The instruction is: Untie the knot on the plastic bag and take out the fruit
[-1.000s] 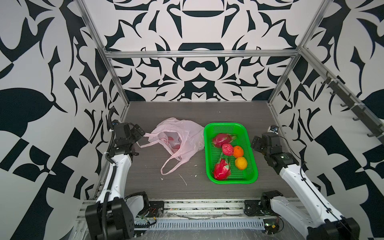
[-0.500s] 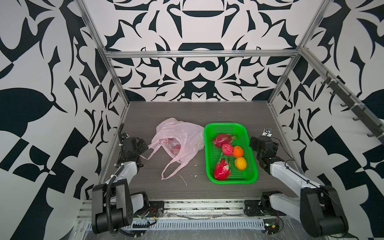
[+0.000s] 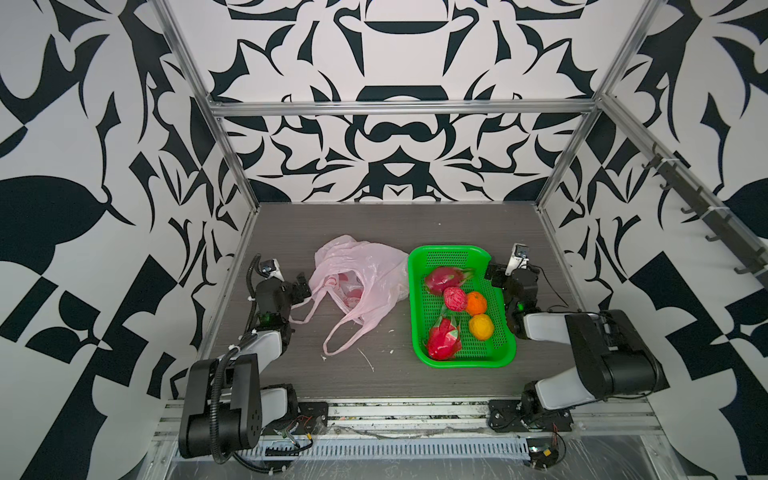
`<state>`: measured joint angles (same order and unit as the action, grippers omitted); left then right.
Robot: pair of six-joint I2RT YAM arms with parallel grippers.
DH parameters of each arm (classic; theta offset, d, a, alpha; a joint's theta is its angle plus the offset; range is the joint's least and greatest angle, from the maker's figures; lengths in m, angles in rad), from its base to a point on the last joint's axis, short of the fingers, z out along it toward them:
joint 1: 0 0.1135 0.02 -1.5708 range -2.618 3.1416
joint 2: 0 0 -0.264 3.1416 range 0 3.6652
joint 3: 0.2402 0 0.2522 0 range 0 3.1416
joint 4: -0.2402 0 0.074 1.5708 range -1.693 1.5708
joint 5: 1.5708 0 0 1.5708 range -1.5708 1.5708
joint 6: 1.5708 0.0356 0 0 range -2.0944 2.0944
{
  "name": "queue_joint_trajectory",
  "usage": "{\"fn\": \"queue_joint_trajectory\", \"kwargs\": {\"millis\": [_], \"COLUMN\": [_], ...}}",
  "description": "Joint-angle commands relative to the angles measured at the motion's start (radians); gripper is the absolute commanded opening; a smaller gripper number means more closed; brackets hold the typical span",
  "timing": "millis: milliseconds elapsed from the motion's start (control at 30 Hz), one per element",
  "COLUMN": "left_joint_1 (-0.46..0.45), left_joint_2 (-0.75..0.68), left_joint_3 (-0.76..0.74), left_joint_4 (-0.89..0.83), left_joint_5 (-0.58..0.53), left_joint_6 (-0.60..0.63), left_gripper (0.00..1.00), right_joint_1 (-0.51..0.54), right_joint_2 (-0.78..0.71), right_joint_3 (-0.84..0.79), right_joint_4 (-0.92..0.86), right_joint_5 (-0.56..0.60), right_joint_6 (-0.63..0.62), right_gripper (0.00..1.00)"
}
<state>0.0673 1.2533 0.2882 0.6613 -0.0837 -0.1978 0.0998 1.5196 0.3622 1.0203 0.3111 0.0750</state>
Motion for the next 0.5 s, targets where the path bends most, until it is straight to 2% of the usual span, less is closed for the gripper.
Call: {"fn": "queue_joint_trajectory", "kwargs": {"millis": [0, 100, 200, 267, 367, 467], "left_joint_1": [-0.009, -0.011, -0.010, -0.012, -0.012, -0.012], "left_joint_2": [0.055, 0.131, 0.268, 0.352, 0.297, 0.317], "left_joint_3": [-0.027, -0.035, -0.053, -0.067, -0.065, -0.008], "left_joint_4": [0.203, 0.303, 0.482, 0.616, 0.513, 0.450], "left_joint_5": [0.068, 0.074, 0.091, 0.093, 0.099, 0.114], "left_joint_6": [0.047, 0.068, 0.077, 0.086, 0.079, 0.085], "left_gripper": [0.99, 0.99, 1.00, 0.99, 0.99, 1.00], "right_joint_1": [0.004, 0.004, 0.003, 0.004, 0.005, 0.005], "right_joint_2": [0.027, 0.034, 0.034, 0.030, 0.033, 0.033], "right_joint_3": [-0.065, -0.073, -0.034, -0.039, -0.038, -0.034], "right_joint_4": [-0.008, 0.021, -0.055, -0.058, -0.051, -0.061], "right_joint_5": [-0.040, -0.009, 0.056, 0.060, 0.062, 0.058], "right_joint_6": [-0.054, -0.045, -0.022, -0.021, -0.020, -0.021], "right_gripper": [0.99, 0.99, 0.99, 0.99, 1.00, 1.00]}}
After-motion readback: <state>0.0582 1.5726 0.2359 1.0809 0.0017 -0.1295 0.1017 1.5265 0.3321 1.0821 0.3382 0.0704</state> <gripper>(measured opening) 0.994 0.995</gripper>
